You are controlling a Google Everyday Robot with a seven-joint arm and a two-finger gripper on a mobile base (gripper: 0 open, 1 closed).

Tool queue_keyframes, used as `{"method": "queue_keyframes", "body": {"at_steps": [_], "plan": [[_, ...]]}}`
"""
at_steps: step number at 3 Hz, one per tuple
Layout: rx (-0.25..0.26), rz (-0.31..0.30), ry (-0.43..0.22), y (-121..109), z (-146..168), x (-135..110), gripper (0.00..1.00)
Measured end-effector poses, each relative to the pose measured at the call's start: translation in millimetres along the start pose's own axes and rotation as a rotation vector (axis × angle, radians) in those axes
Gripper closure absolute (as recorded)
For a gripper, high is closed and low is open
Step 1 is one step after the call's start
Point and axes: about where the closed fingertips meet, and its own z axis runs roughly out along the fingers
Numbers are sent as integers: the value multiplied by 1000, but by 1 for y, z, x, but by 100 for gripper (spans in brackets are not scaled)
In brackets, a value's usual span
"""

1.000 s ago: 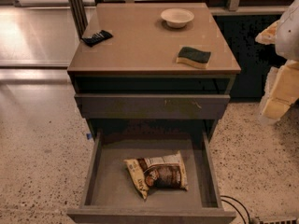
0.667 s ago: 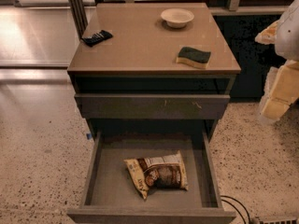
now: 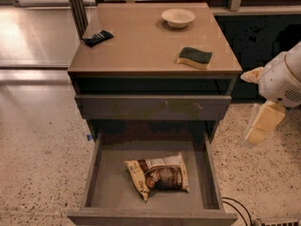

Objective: Pick brown chip bag from middle drawer and place on counter

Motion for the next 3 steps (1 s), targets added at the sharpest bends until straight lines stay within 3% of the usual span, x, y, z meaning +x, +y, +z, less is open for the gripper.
{"method": "queue_keyframes", "body": {"at_steps": [1,2,3], "plan": [[-35,24,-50,-3,66,16,0],[-89,25,-59,3,131,17,0],[-153,23,-69,15,172,9,0]]}}
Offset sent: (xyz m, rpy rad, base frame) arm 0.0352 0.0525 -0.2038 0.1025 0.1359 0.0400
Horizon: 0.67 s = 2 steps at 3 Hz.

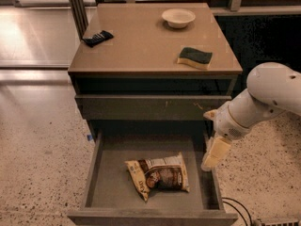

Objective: Pick brown chip bag from middle drawer and place on counter

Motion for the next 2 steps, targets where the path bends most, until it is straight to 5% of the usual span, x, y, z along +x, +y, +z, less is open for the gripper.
{"method": "queue_keyframes", "body": {"at_steps": [2], "plan": [[24,1,3,2,7,2,0]]}}
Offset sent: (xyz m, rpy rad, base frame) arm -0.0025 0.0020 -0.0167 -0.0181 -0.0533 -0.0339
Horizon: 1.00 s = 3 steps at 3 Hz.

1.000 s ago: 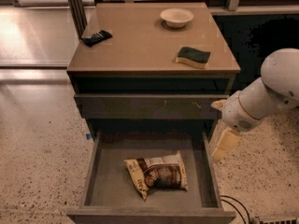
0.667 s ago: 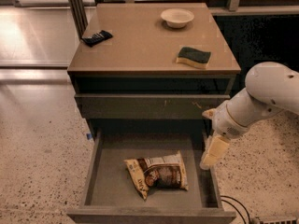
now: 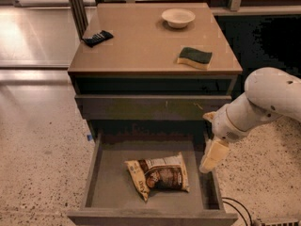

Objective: Pick brown chip bag from middle drawer and place on counter

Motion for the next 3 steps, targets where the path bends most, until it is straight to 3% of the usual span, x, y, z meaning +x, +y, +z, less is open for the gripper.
{"method": "queue_keyframes", "body": {"at_steps": [2,3], "plan": [[1,16,-16,1,62,22,0],[-17,34,-64,-5,100,29,0]]}}
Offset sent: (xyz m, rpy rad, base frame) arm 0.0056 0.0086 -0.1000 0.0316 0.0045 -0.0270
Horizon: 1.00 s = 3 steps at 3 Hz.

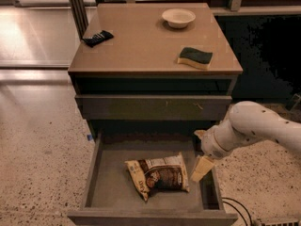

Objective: Pick brown chip bag from middle drawer and place on counter

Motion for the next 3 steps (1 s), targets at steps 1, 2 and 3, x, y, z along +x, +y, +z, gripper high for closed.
{"method": "queue_keyframes", "body": {"at_steps": [1,2,3], "plan": [[-44,20,-48,-1,39,3,0],[-87,34,-79,3,68,5,0],[-100,31,-86,3,77,6,0]]}}
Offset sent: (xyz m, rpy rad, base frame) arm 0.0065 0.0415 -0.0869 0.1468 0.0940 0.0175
